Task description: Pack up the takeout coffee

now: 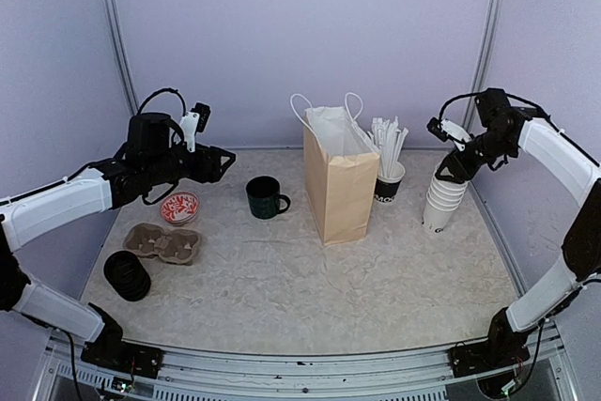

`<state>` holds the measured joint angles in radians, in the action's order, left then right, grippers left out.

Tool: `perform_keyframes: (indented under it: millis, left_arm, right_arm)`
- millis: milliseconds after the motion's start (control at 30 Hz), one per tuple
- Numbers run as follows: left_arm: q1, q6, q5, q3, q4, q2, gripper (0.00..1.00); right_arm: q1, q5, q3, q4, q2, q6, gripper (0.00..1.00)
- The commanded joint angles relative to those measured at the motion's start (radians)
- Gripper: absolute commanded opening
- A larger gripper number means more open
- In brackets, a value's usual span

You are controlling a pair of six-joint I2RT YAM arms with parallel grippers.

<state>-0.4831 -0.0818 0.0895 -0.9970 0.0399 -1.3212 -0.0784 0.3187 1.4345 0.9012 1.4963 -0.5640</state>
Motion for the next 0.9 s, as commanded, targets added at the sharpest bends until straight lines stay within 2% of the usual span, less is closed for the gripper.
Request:
perform_keyframes:
  millis: [0,167,467,633,867]
  left_arm:
    - [0.006,0.002,0.028,0.005,-0.037,-0.015,0.74]
    - [0.004,0.004,0.029,0.004,-0.041,-0.022,0.74]
    - [-0.012,0.017,0.007,0.008,-0.013,-0.014,0.74]
    - [-0.018,0.019,0.006,0.007,-0.011,-0.015,0.73]
    - [-0.022,0.019,0.007,0.006,-0.012,-0.015,0.73]
  right_arm:
    - [-0.011,-0.069,0.049,0.106,0.021,-0.016,0.5]
    - [-0.015,-0.078,0.059,0.139,0.048,-0.017,0.4]
    - [-0.023,-0.073,0.076,0.154,0.056,-0.008,0.1]
    - [-0.023,-0.095,0.08,0.123,0.042,-0.005,0.0]
    - [-0.023,-0.182,0.073,-0.001,0.035,-0.003,0.0]
